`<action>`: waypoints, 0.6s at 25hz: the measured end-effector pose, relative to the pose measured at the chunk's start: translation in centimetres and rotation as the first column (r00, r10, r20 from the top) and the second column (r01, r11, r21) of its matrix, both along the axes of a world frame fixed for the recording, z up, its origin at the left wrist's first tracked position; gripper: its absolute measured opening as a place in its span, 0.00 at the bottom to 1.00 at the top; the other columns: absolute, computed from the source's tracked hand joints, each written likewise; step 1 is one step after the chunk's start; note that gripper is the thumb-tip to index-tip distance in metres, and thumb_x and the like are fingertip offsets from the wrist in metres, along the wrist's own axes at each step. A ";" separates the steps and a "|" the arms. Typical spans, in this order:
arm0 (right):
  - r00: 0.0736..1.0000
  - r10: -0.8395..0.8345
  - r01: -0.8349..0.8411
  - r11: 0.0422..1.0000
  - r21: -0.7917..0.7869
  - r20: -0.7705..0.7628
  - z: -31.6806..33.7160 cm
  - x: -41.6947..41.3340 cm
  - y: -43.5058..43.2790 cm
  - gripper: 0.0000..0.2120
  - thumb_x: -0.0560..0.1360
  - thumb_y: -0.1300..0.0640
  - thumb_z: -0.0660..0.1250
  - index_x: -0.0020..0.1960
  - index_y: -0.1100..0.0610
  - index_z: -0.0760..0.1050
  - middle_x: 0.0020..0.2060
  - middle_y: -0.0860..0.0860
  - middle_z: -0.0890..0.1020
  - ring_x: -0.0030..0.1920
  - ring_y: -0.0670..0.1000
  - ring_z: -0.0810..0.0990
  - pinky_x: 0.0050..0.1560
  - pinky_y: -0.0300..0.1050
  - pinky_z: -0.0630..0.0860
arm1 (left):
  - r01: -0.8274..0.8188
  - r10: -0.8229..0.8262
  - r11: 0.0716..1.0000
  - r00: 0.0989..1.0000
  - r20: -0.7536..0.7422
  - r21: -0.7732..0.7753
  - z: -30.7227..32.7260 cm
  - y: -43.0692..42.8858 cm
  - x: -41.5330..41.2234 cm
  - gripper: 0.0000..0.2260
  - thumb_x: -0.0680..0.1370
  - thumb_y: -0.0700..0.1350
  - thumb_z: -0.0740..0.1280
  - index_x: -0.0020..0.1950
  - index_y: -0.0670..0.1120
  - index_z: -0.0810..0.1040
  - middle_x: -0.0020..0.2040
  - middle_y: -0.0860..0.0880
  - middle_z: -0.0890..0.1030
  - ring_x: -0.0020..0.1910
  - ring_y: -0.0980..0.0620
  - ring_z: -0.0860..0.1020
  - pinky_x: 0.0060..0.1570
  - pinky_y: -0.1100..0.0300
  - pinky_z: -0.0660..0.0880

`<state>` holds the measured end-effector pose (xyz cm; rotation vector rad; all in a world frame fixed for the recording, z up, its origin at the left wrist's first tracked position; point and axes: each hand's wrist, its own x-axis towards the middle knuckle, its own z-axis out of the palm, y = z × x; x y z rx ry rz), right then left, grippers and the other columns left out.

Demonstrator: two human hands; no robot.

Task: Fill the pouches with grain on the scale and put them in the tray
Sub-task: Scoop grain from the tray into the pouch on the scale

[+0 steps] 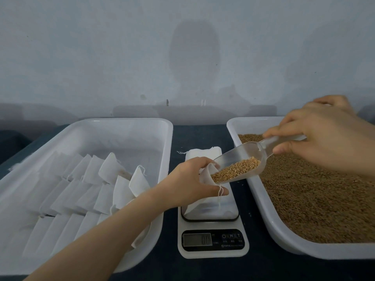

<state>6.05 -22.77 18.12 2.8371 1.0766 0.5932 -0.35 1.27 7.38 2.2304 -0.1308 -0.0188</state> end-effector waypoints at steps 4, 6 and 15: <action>0.999 0.011 -0.009 0.999 -0.050 0.040 1.0 -0.3 0.6 0.17 0.67 0.34 0.54 0.53 0.29 0.75 0.45 0.37 0.79 0.52 0.46 0.72 0.61 0.46 0.48 | -0.013 0.013 1.000 1.000 0.017 0.003 0.1 -0.1 0.0 0.23 0.67 0.58 0.75 0.59 0.61 0.72 0.53 0.64 0.76 0.49 0.66 0.76 0.39 0.79 0.71; 0.999 0.011 -0.008 0.998 -0.063 0.043 1.4 -0.4 0.9 0.17 0.67 0.35 0.55 0.52 0.29 0.75 0.44 0.38 0.79 0.51 0.46 0.72 0.59 0.45 0.48 | -0.012 0.012 1.000 1.000 0.023 -0.007 0.1 -0.2 0.0 0.22 0.68 0.58 0.75 0.58 0.61 0.72 0.50 0.65 0.76 0.47 0.68 0.75 0.38 0.80 0.70; 0.995 -0.011 0.029 0.981 -0.193 0.095 3.5 -0.8 2.7 0.15 0.70 0.36 0.55 0.54 0.29 0.73 0.46 0.38 0.79 0.55 0.46 0.72 0.58 0.46 0.46 | -0.027 0.030 0.999 0.996 0.082 -0.030 0.4 -0.3 0.1 0.21 0.66 0.58 0.76 0.54 0.63 0.72 0.50 0.66 0.74 0.47 0.69 0.74 0.37 0.81 0.69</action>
